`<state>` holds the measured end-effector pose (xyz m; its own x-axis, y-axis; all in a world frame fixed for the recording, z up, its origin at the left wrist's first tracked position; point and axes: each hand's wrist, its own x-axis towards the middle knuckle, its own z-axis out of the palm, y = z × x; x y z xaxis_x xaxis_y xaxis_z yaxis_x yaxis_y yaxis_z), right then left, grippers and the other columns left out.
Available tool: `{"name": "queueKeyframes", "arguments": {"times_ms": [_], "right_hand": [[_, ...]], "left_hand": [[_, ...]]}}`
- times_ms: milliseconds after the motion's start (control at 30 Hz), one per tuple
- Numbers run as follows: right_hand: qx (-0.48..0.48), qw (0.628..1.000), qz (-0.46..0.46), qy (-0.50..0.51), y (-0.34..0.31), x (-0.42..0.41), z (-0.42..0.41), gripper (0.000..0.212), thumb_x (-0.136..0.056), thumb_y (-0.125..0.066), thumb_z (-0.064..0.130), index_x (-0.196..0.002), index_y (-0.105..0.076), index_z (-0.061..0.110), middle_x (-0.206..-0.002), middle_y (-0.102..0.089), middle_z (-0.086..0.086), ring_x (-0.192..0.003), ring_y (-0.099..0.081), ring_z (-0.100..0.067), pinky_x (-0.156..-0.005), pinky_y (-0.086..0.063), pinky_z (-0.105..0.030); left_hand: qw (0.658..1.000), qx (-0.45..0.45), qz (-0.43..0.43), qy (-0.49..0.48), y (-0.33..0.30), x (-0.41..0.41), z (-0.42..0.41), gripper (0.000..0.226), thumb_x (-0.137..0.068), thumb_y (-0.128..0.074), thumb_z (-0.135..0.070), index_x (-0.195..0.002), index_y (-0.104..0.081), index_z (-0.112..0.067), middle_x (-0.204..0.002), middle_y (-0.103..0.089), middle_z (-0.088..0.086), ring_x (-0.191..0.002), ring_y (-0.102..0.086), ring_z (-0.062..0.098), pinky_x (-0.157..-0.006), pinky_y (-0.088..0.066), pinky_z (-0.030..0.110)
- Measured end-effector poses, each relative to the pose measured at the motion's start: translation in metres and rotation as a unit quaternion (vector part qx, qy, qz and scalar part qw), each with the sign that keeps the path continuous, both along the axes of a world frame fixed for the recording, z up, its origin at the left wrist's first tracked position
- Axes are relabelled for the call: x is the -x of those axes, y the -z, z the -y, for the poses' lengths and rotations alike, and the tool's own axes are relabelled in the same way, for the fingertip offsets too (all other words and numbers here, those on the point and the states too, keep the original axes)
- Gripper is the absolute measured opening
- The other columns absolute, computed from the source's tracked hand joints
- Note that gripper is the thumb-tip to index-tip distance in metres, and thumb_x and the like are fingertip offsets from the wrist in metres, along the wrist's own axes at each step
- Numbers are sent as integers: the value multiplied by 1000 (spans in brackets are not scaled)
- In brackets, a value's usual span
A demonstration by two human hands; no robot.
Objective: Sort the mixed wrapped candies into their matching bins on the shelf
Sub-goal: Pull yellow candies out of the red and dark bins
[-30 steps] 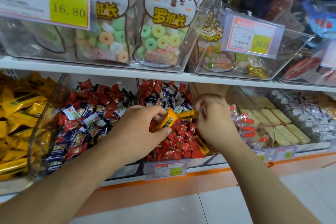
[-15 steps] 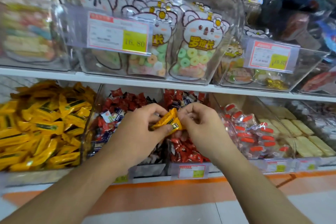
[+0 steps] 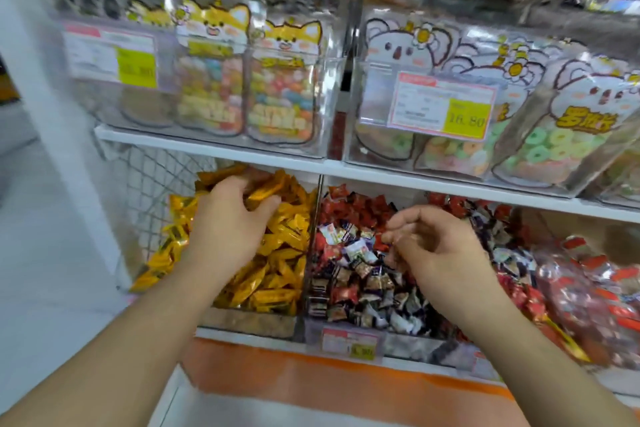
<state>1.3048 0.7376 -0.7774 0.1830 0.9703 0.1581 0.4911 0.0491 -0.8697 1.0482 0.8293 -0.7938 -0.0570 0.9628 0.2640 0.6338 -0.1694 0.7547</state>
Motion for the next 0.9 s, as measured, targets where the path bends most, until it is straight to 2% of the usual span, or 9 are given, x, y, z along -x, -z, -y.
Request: {"name": "queueKeyframes", "arguments": {"times_ms": [67,133,267,433,567,633,733,833,900], "right_hand": [[-3,1000,-5,1,1,2,-1,20,-101,-56,1,-97,-66,18,-85,-74,3,-74,-73,-12,-66,-55,-22],[-3,1000,-3,5,1,3,-1,22,-101,-56,0,-96,-66,18,-87,-75,2,-75,-73,-15,-71,-60,-30],[-9,1000,-7,18,1,-7,3,24,-99,-56,-5,-95,-67,16,-87,-74,1,-76,-73,-20,-73,-62,-42],[-32,998,7,55,-1,-42,14,20,-100,-57,0,-97,-68,17,-85,-76,0,-78,-73,-19,-71,-59,-36],[-73,990,-2,123,-3,-89,28,19,-100,-57,-1,-94,-69,11,-85,-76,-1,-79,-72,-23,-65,-58,-28],[-88,985,-2,150,-2,-113,38,21,-100,-57,-2,-91,-69,12,-84,-76,-3,-73,-71,-20,-62,-56,-26],[-81,982,-4,170,4,-143,54,29,-101,-56,-1,-86,-68,21,-82,-74,-7,-51,-58,-10,-48,-44,-23],[-71,980,73,172,11,-168,71,27,-100,-59,5,-86,-67,27,-81,-72,-1,-60,-61,-28,-55,-50,-40],[-55,971,165,165,13,-180,80,25,-95,-64,7,-87,-69,30,-83,-72,10,-76,-67,-14,-72,-54,-33]], "left_hand": [[999,9,-53,10,3,6,-5,42,-91,-75,-41,-130,-69,-26,-120,-73,-5,-114,-66,22,-90,-50,30],[995,5,-94,29,3,5,-7,51,-91,-75,-42,-138,-63,-29,-131,-69,-3,-122,-62,24,-100,-50,36],[991,-20,-110,75,-5,-13,2,57,-92,-71,-47,-145,-55,-34,-143,-61,-5,-133,-54,24,-111,-45,46],[986,-18,-107,128,-12,-55,24,55,-96,-63,-53,-145,-56,-29,-137,-63,-1,-127,-56,19,-105,-48,36],[968,-40,-104,225,-14,-103,45,40,-99,-62,-45,-138,-59,-39,-131,-57,-15,-123,-52,7,-93,-36,20],[956,-50,-97,270,-10,-129,53,35,-100,-62,-42,-135,-59,-39,-132,-54,-23,-123,-49,2,-96,-38,19],[937,-50,-82,336,0,-170,65,33,-102,-61,-38,-135,-59,-36,-136,-51,-22,-123,-48,1,-107,-42,27],[918,-58,-85,383,8,-209,77,31,-103,-57,-37,-134,-59,-35,-138,-51,-21,-124,-48,2,-108,-43,28],[903,-54,-85,418,13,-233,85,28,-103,-57,-34,-131,-61,-33,-133,-54,-19,-121,-50,2,-106,-43,28]]}}
